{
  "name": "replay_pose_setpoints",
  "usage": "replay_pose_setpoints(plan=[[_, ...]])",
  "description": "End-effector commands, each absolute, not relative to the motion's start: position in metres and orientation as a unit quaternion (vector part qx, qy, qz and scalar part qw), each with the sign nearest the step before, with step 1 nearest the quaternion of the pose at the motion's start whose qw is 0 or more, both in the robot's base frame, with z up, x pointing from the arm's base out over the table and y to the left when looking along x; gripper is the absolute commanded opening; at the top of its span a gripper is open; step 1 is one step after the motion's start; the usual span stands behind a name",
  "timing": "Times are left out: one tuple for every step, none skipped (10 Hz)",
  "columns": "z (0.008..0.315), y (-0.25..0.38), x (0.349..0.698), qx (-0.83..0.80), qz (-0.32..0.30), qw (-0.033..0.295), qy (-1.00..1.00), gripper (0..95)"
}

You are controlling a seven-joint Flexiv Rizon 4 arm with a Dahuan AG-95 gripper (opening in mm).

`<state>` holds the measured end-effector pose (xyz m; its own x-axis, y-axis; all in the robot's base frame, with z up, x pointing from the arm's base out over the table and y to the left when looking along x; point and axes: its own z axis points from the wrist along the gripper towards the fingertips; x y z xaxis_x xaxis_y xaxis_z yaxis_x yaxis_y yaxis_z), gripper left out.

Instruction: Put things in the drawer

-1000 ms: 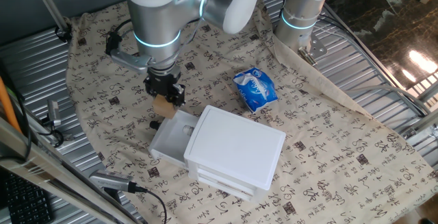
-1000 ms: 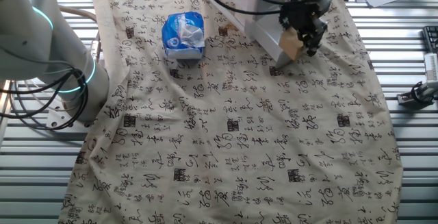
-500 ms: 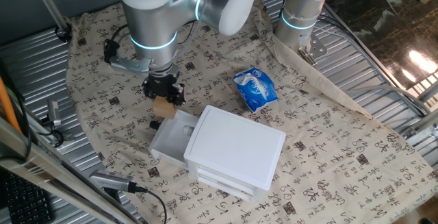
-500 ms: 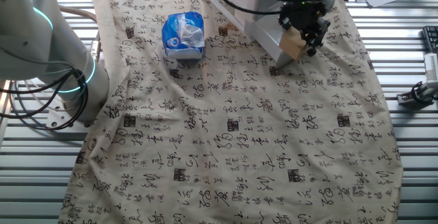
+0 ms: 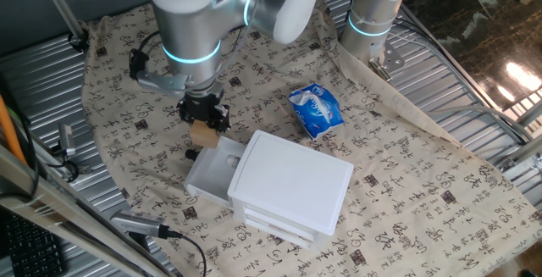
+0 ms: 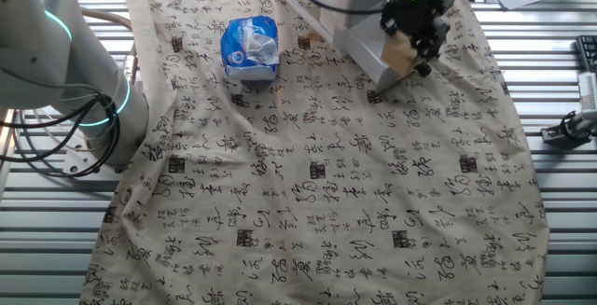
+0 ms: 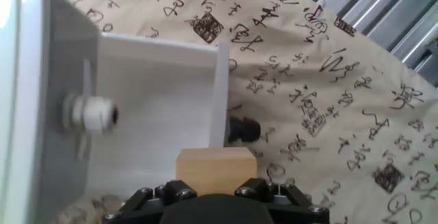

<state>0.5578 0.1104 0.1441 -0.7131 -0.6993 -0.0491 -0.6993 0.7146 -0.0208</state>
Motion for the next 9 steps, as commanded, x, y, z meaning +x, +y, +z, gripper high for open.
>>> replay_pose_setpoints(plan=[[0.148, 0.118, 0.562, -0.377, 0.003, 0.029, 0.926, 0.0], [0.149, 0.121, 0.562, -0.374, 0.006, 0.032, 0.927, 0.0], [0.148, 0.125, 0.563, -0.373, 0.006, 0.031, 0.927, 0.0], [0.148, 0.128, 0.564, -0.371, 0.006, 0.031, 0.928, 0.0], [0.149, 0.133, 0.564, -0.369, 0.006, 0.031, 0.929, 0.0], [0.149, 0.138, 0.565, -0.378, 0.007, 0.031, 0.925, 0.0], [0.149, 0.139, 0.565, -0.384, 0.006, 0.033, 0.923, 0.0], [0.148, 0.142, 0.566, -0.406, 0.007, 0.037, 0.913, 0.0], [0.147, 0.143, 0.566, -0.427, 0.005, 0.039, 0.904, 0.0]])
